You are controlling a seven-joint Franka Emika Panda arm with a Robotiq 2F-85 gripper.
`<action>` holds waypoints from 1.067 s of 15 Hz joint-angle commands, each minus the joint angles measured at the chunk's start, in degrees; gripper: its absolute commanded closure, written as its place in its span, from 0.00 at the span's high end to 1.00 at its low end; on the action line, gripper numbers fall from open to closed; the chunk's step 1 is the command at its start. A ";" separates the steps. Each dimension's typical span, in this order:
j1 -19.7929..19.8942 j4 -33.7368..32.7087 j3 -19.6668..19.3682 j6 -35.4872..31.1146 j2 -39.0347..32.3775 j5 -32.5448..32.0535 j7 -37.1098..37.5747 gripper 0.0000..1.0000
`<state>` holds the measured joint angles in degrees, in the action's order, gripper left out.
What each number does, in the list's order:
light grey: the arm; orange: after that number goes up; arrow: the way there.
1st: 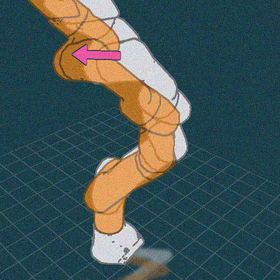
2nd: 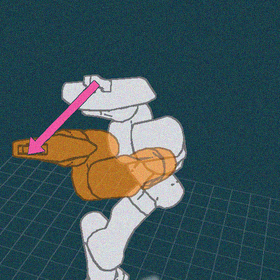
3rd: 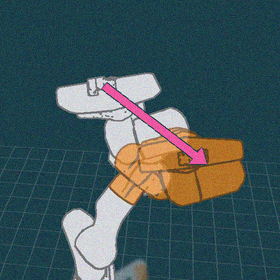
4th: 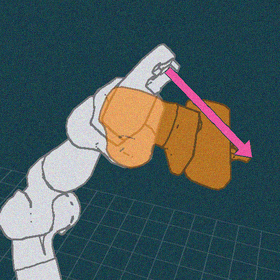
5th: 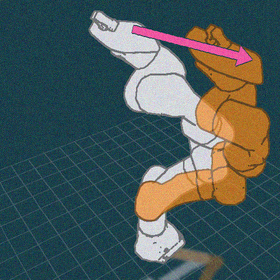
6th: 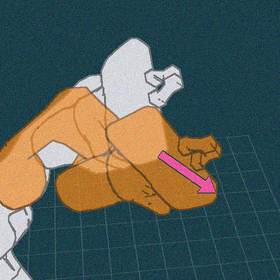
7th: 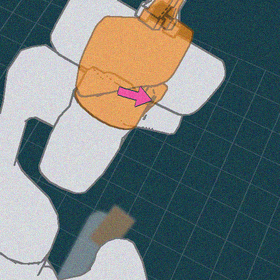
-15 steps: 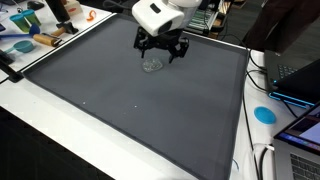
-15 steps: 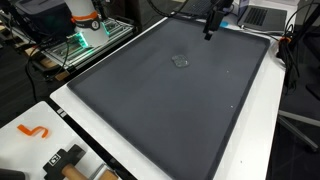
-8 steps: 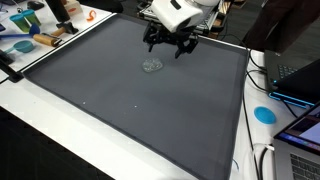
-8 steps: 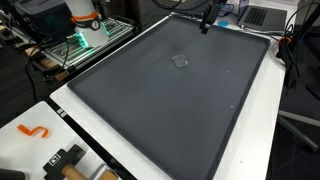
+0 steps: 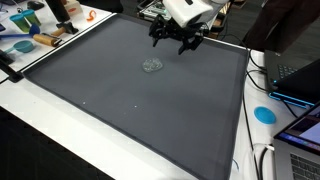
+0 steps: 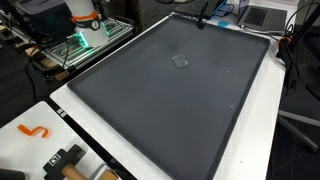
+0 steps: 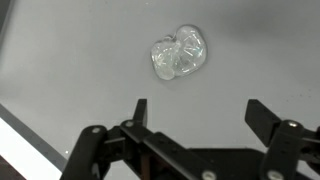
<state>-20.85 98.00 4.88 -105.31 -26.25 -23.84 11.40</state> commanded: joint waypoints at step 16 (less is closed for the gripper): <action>1.78 5.89 0.71 0.18 4.92 -0.66 1.28 1.00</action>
<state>-20.33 101.32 4.96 -104.89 -23.51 -23.90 12.25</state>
